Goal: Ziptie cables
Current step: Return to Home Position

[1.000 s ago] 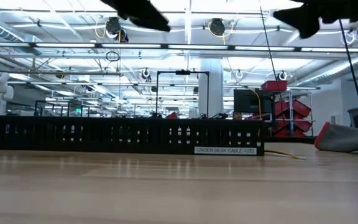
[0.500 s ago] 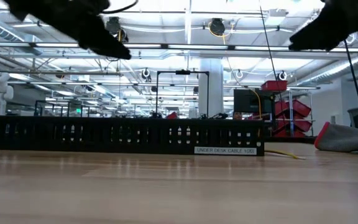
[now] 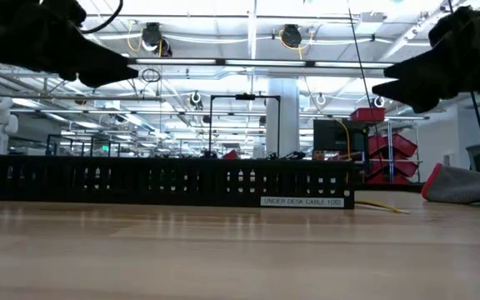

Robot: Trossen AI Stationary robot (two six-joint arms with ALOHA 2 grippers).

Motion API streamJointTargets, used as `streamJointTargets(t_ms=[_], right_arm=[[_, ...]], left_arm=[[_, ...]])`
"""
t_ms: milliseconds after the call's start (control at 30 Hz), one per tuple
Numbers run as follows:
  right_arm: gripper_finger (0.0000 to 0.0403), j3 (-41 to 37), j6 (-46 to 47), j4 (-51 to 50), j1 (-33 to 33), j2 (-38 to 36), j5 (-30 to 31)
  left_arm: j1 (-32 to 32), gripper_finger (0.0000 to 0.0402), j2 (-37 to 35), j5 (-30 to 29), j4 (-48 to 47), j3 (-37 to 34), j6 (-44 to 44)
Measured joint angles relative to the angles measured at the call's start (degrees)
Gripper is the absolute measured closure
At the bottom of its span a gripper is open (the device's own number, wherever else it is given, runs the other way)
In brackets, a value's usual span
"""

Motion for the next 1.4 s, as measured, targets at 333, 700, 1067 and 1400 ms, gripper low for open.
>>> streamJointTargets(t_ms=[333, 700, 1067, 1400], right_arm=[[0.0096, -3.0, -4.1, 7.6, -9.5, 2.0, -11.0], [0.0096, -0.8, -7.5, 12.4, -24.3, 5.2, -22.2], [0.0096, 15.6, -11.2, -15.9, -19.8, -1.4, -22.5], [0.0096, 2.3, -13.3, -1.0, -19.5, -15.1, -22.9]], left_arm=[[2.3, 0.0088, -7.5, 0.8, 6.9, -8.4, 3.0], [3.5, 0.0088, -17.5, 2.6, -0.8, -8.1, -0.5], [3.3, 0.0088, -25.5, 1.2, -20.4, 1.9, -2.8], [3.3, 0.0088, -25.5, 3.1, -22.6, 1.9, -3.0]])
